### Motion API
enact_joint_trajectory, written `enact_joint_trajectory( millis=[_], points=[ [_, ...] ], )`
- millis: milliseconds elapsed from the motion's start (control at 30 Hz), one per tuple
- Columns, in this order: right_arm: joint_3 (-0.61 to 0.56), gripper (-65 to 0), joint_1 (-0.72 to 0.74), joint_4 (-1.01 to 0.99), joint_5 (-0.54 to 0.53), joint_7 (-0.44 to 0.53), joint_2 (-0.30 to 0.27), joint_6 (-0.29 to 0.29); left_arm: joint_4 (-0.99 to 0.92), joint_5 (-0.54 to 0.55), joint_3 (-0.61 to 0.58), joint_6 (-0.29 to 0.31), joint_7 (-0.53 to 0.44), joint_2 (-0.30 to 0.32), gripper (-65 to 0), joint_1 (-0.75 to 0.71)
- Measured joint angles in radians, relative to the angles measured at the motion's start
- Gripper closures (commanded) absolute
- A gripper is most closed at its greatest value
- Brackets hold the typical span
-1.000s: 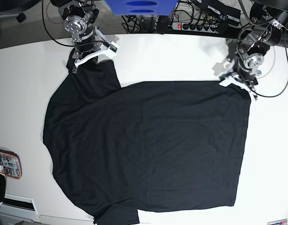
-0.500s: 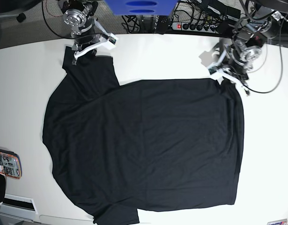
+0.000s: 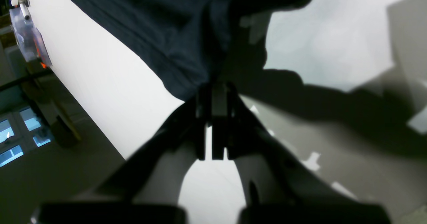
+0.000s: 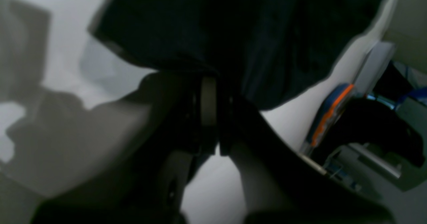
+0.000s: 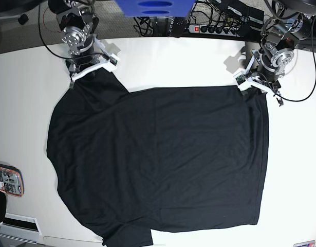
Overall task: Fold the T-shirt properly
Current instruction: 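Pull both grippers away from the collar, dragging the shirt along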
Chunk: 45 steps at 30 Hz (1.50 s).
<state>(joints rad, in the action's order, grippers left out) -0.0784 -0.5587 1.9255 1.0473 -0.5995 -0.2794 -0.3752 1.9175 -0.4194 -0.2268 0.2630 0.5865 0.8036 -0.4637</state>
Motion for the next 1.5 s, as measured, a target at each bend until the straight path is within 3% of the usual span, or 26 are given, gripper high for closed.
enact_joint_trajectory(
  millis=[233, 400, 500, 600, 733, 1067, 1267, 1367, 1500],
  points=[
    [0.000, 0.0, 0.059, 0.016, 0.000, 0.000, 0.000, -0.014, 0.016, 0.002, 0.001, 0.000, 0.001, -0.001, 0.0, 0.005],
    [0.001, 0.0, 0.113, 0.016, -0.001, -0.011, 0.002, -0.022, 0.016, 0.007, 0.105, 0.003, 0.000, -0.099, 0.0, 0.006],
    [0.006, 0.0, 0.168, 0.016, 0.000, -0.040, 0.002, -0.091, 0.014, 0.004, 0.176, 0.003, -0.020, -0.129, 0.0, 0.021],
    [0.006, 0.0, 0.226, 0.016, 0.000, -0.043, 0.003, -0.123, 0.012, 0.001, 0.219, 0.000, -0.094, -0.150, 0.0, 0.040],
    [0.007, 0.0, 0.276, 0.015, 0.000, -0.053, 0.001, -0.167, 0.010, 0.000, 0.239, 0.000, -0.076, -0.160, 0.0, 0.040],
    [0.001, 0.0, 0.384, 0.008, -0.006, -0.052, 0.003, -0.168, -0.051, 0.002, 0.238, 0.005, -0.086, -0.183, 0.0, 0.125],
    [0.003, 0.0, 0.460, 0.007, -0.116, -0.053, 0.005, -0.174, -0.096, 0.001, 0.234, 0.003, -0.085, -0.183, 0.0, 0.182],
    [0.000, 0.0, 0.492, 0.002, -0.155, -0.129, 0.005, -0.175, -0.096, 0.000, 0.237, 0.003, -0.086, -0.182, 0.0, 0.187],
    [0.000, 0.0, 0.558, -0.003, -0.211, -0.143, 0.003, -0.171, -0.097, 0.000, 0.237, 0.003, -0.085, -0.180, 0.0, 0.185]
  ],
)
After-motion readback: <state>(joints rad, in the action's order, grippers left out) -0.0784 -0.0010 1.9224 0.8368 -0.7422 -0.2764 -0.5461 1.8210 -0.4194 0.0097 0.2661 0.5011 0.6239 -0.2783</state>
